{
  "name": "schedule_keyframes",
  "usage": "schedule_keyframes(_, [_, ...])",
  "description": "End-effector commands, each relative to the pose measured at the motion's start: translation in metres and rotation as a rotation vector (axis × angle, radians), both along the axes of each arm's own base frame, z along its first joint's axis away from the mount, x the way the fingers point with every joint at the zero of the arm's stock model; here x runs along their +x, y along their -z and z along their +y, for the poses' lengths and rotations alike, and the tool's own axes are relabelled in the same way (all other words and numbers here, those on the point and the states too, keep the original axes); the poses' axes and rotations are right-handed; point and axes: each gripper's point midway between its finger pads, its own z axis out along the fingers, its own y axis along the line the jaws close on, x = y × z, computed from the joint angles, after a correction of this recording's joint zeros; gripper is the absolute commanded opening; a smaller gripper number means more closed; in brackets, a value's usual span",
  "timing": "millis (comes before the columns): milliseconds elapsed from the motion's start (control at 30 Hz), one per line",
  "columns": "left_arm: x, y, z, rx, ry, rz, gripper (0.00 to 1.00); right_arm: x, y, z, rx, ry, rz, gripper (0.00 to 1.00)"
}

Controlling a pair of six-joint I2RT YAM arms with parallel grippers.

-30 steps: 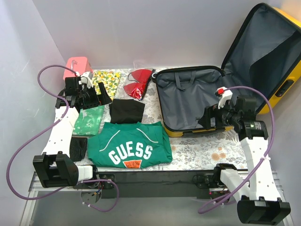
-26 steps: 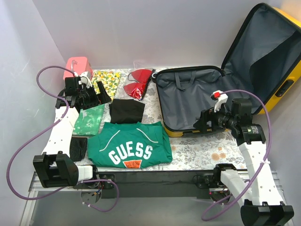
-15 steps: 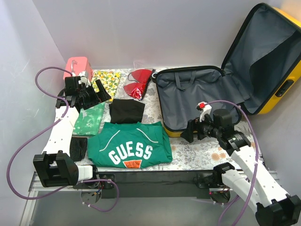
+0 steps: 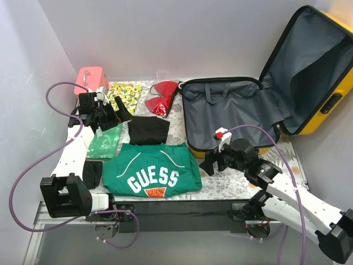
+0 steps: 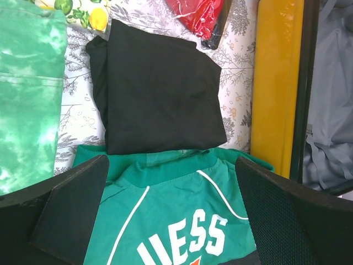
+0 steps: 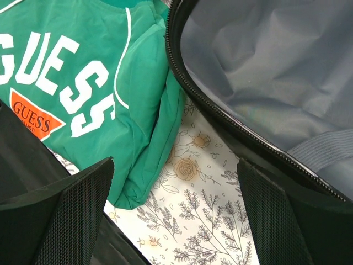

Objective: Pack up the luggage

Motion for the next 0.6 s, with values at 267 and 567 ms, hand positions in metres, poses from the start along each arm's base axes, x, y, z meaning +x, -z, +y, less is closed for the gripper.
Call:
schedule_keyframes(267, [0.005, -0.006, -0.001, -0.035, -0.035, -0.038, 0.98, -0.019, 0.011, 0.035, -0.010, -0.058, -0.054, 0.98])
schedule_keyframes(567, [0.004, -0.017, -0.002, -0.051, -0.054, -0.070, 0.98, -0.020, 0.040, 0.051, -0.027, 0.039, 0.009, 0.98])
